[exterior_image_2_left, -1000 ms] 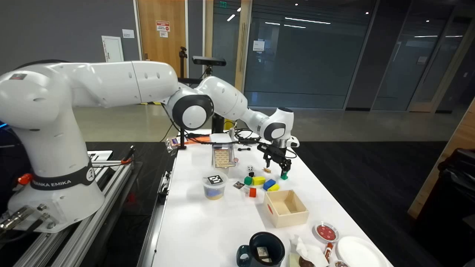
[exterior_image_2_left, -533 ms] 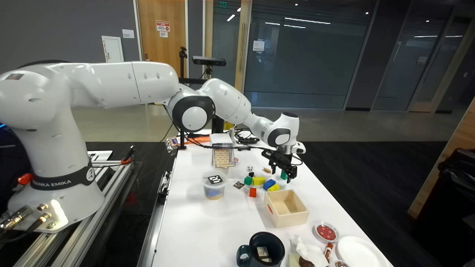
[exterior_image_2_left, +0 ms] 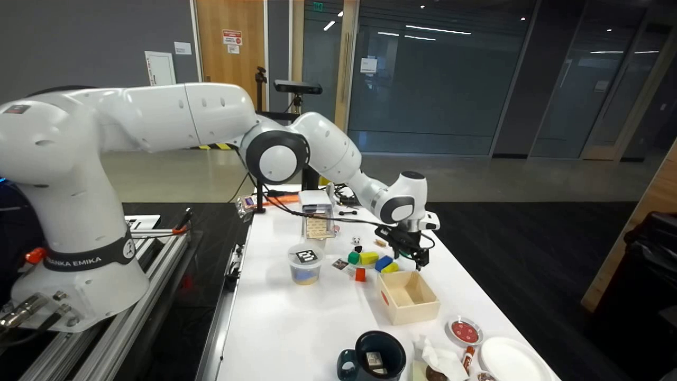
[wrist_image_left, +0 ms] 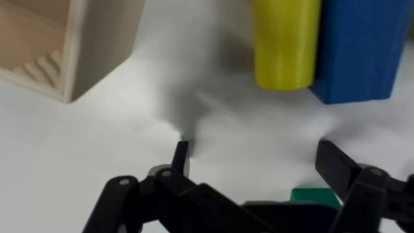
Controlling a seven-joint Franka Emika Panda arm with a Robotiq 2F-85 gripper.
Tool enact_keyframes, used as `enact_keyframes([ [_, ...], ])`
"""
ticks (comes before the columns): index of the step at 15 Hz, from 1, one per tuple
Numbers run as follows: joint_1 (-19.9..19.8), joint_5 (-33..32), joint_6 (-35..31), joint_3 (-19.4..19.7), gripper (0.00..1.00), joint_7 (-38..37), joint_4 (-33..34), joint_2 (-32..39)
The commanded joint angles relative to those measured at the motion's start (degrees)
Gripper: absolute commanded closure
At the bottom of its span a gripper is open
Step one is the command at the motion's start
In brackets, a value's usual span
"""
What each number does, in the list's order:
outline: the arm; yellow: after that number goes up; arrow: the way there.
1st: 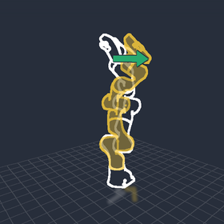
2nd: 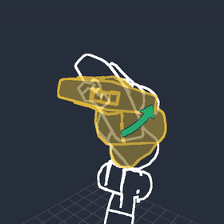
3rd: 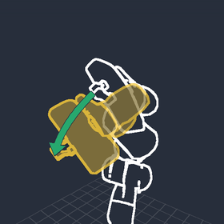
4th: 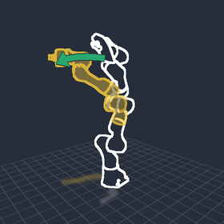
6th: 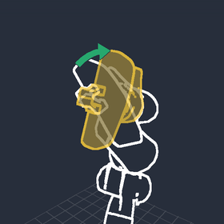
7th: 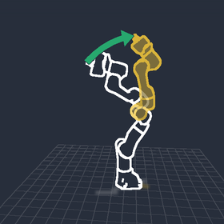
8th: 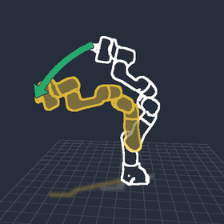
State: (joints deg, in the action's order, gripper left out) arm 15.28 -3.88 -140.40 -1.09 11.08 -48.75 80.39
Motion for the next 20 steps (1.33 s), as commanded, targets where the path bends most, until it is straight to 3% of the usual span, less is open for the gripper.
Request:
enact_keyframes([
  [1, -1.01, -0.1, -2.11, -0.79, 0.0, 2.19, -13.2, -8.84],
  [9, -3.21, 0.03, 1.26, -2.96, 0.0, 12.07, -30.9, -22.42],
  [12, -4.73, -2.46, 3.29, -4.61, 0.0, 11.82, -35.43, -24.48],
  [20, -6.79, -4.59, -4.91, -7.88, 0.0, 15.37, -41.78, -24.83],
])
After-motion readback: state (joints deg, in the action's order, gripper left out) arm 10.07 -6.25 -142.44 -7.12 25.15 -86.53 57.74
